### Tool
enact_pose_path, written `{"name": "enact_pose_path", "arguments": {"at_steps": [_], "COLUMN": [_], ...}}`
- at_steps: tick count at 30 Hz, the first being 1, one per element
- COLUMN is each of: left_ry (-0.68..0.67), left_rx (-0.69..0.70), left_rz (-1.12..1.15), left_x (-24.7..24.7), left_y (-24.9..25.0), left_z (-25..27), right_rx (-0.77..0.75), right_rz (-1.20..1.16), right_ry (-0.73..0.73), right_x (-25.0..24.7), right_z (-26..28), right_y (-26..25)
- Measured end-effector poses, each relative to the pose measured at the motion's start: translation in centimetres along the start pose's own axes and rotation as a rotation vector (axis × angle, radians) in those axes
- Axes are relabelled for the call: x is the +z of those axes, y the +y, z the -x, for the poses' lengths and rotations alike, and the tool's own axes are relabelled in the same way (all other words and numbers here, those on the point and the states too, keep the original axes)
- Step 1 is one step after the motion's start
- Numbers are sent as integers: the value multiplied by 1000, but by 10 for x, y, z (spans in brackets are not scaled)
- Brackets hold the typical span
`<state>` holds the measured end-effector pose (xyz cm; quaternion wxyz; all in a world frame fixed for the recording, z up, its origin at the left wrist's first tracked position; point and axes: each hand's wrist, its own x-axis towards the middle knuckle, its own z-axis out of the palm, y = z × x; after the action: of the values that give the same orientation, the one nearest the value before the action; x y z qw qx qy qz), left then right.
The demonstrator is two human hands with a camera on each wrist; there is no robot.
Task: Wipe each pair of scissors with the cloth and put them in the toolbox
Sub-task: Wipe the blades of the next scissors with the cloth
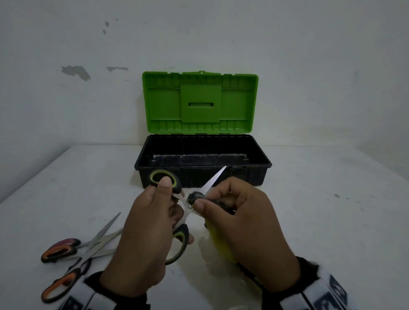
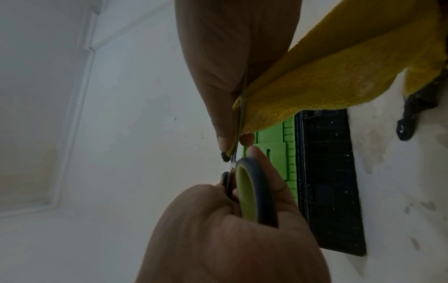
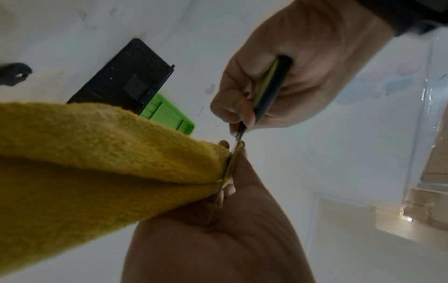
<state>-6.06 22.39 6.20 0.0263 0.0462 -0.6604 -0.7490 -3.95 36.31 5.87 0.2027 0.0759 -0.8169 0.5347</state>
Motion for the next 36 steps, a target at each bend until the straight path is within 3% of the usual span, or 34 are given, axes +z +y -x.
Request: {"name": "enact_pose_path", "arguments": {"at_steps": [5, 10, 14, 18, 22, 26, 31, 36], "left_ry": [-43, -63, -94, -104, -122, -139, -156, -154], "left_rx": [-42, -70, -83, -109, -124, -149, -149, -156], "left_rz": [34, -1, -25, -31, -19, -48, -37, -80], "left_x": [3, -1, -1, -3, -3, -3, -5, -4], "left_y": [3, 6, 5, 7, 10, 12, 12, 13], "left_z": [2, 3, 2, 2, 3, 7, 5, 7], "right_rx": [80, 144, 161, 135, 125, 166, 180, 154], "right_rz": [-112, -124, -175, -159, -203, -234, -260, -188], "right_ry": [33, -44, 55, 15, 118, 12, 140, -17], "right_x": [-11, -11, -21, -17, -21, -16, -28, -16], "right_z": [-9, -6, -13, -8, -11, -4, -13, 1], "right_y": [-2, -6, 1, -5, 2, -8, 0, -9]}}
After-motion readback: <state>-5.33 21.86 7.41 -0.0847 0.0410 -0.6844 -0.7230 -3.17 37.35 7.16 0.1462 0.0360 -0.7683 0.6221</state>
